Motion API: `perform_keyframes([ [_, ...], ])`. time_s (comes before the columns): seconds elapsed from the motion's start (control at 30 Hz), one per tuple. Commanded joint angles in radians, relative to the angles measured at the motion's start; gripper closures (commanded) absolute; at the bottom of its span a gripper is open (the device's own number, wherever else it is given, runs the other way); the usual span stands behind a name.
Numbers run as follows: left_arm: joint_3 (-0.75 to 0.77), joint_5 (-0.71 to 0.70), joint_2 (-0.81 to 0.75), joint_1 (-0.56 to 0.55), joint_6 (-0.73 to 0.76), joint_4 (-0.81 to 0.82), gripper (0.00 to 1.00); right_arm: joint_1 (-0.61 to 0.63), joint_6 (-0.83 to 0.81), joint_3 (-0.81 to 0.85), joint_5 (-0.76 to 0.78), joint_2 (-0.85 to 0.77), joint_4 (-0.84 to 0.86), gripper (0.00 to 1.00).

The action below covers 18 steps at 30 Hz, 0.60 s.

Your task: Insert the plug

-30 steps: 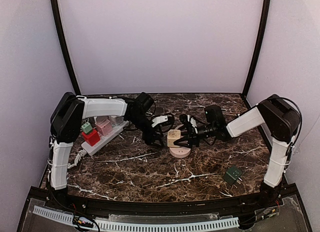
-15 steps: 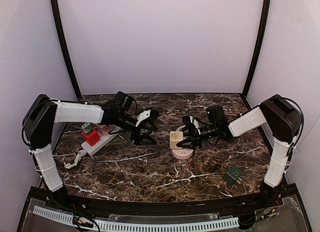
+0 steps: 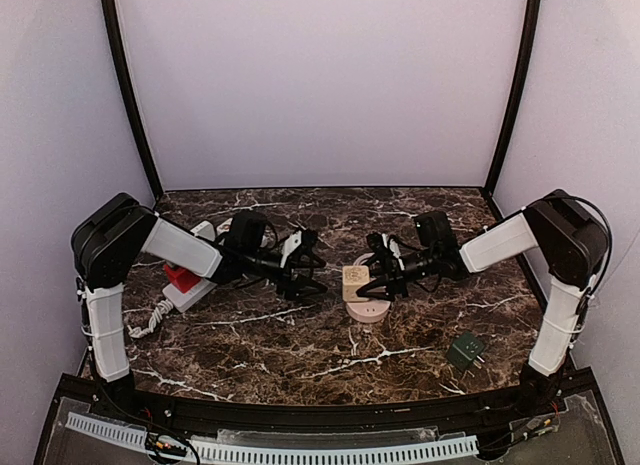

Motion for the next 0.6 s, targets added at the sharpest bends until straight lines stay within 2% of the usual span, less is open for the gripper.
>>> perform_keyframes([
  [0.0, -0.003, 0.009, 0.015, -0.023, -0.021, 0.062, 0.24, 0.006, -0.039, 0.039, -0.022, 0.012, -0.081, 1.0],
  [0.1, 0.007, -0.004, 0.023, -0.039, -0.004, 0.052, 0.23, 0.005, -0.058, 0.022, -0.005, 0.048, -0.086, 1.0],
  [0.37, 0.013, -0.005, 0.021, -0.067, -0.007, 0.017, 0.23, 0.024, -0.02, -0.075, 0.064, 0.126, 0.058, 1.0],
  [0.5, 0.001, -0.052, 0.014, -0.079, 0.005, 0.003, 0.27, 0.025, -0.042, -0.027, 0.089, 0.176, 0.015, 1.0],
  [0.57, -0.004, -0.06, 0.008, -0.08, 0.013, 0.006, 0.28, 0.045, -0.031, -0.037, 0.148, 0.181, 0.013, 1.0],
])
